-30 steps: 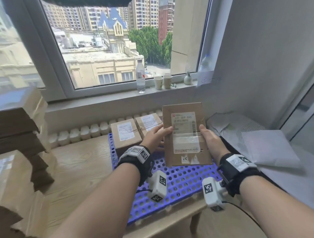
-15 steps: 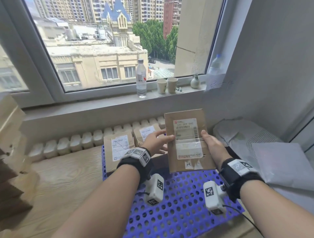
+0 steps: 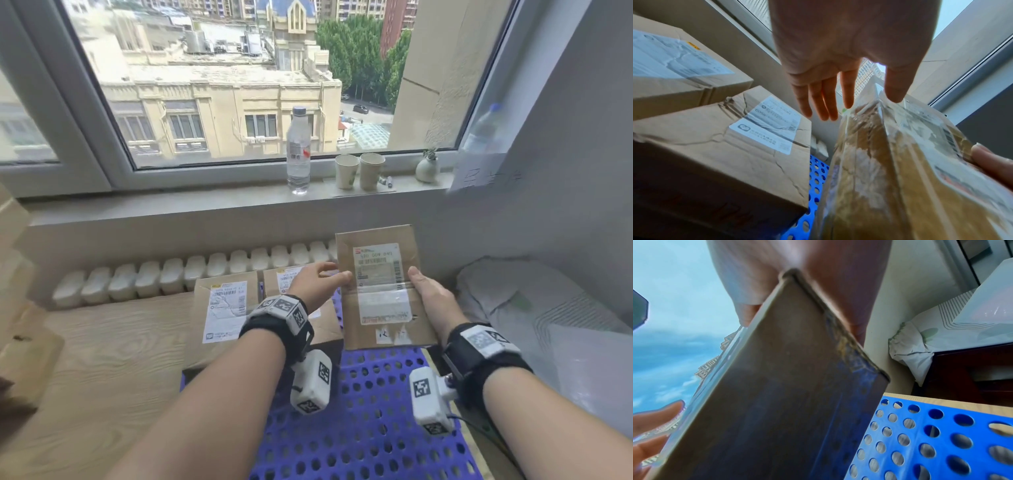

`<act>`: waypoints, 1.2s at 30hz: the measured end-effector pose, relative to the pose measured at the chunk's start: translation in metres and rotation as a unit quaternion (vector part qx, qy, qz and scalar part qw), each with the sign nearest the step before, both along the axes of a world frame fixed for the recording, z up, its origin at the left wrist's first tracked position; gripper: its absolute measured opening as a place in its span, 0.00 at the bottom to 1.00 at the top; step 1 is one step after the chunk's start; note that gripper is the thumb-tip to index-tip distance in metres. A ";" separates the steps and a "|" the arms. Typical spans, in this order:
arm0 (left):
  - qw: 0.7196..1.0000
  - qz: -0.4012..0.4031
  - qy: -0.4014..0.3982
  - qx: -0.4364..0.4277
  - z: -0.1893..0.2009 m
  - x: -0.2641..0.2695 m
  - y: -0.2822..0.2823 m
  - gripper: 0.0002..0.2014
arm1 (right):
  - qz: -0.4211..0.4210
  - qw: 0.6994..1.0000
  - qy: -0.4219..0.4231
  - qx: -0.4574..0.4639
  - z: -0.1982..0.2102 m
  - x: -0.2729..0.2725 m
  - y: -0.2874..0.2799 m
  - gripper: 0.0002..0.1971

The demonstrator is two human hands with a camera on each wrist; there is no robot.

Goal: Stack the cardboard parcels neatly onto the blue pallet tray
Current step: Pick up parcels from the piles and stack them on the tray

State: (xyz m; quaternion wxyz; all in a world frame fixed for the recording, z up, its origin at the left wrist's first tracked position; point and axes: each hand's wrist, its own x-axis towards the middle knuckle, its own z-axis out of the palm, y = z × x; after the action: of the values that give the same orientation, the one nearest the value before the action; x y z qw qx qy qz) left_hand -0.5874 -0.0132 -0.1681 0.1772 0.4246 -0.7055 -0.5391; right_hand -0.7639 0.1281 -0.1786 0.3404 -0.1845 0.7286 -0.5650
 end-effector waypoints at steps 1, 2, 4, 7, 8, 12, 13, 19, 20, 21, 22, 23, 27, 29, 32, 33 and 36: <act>1.000 0.015 -0.003 -0.001 -0.003 -0.004 -0.003 0.26 | 0.005 1.000 -0.005 0.005 -0.004 -0.006 -0.004 0.23; 1.000 0.028 -0.011 -0.005 -0.008 -0.008 -0.006 0.27 | 0.010 1.000 -0.013 0.011 -0.010 -0.013 -0.009 0.22; 0.998 0.044 -0.042 -0.020 -0.019 -0.013 -0.012 0.29 | 0.020 0.999 -0.021 0.029 -0.023 -0.023 -0.017 0.19; 0.995 0.046 -0.088 -0.030 -0.038 -0.016 -0.019 0.32 | 0.044 0.997 -0.037 0.054 -0.042 -0.033 -0.029 0.15; 0.993 0.043 -0.104 -0.034 -0.044 -0.017 -0.020 0.33 | 0.054 0.996 -0.039 0.061 -0.048 -0.036 -0.034 0.15; 0.979 0.034 -0.188 -0.078 -0.056 -0.023 -0.023 0.36 | 0.088 0.991 -0.031 0.096 -0.069 -0.044 -0.050 0.18; 0.974 0.034 -0.204 -0.093 -0.057 -0.024 -0.024 0.36 | 0.095 0.989 -0.034 0.107 -0.073 -0.045 -0.054 0.21; 0.962 0.054 -0.241 -0.116 -0.065 -0.033 -0.033 0.42 | 0.130 0.974 -0.071 0.170 -0.086 -0.048 -0.070 0.23; 0.961 0.056 -0.245 -0.119 -0.067 -0.034 -0.033 0.43 | 0.131 0.972 -0.061 0.185 -0.087 -0.049 -0.072 0.25; 0.959 0.058 -0.249 -0.122 -0.069 -0.034 -0.033 0.44 | 0.131 0.971 -0.050 0.194 -0.087 -0.050 -0.074 0.27; 0.959 0.060 -0.251 -0.122 -0.071 -0.035 -0.033 0.44 | 0.132 0.970 -0.044 0.202 -0.088 -0.051 -0.076 0.28; 0.958 0.063 -0.251 -0.120 -0.072 -0.036 -0.032 0.44 | 0.137 0.968 -0.040 0.208 -0.089 -0.052 -0.077 0.27; 0.957 0.073 -0.254 -0.116 -0.074 -0.039 -0.032 0.42 | 0.173 0.957 0.047 0.229 -0.086 -0.053 -0.079 0.25; 0.956 0.075 -0.259 -0.117 -0.073 -0.040 -0.031 0.42 | 0.174 0.952 0.091 0.234 -0.088 -0.054 -0.078 0.27; 0.955 0.076 -0.261 -0.116 -0.072 -0.041 -0.031 0.42 | 0.177 0.948 0.106 0.241 -0.088 -0.051 -0.077 0.26; 0.955 0.074 -0.263 -0.115 -0.072 -0.041 -0.031 0.42 | 0.181 0.947 0.111 0.242 -0.087 -0.050 -0.078 0.26; 0.954 0.067 -0.270 -0.114 -0.070 -0.041 -0.031 0.42 | 0.202 0.929 0.149 0.271 -0.084 -0.046 -0.082 0.27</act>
State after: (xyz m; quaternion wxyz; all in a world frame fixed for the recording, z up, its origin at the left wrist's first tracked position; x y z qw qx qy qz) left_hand -0.6281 -0.0442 -0.2384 0.0637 0.5774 -0.7537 -0.3072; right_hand -0.8101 0.0457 -0.2626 0.3716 -0.3106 0.8439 -0.2310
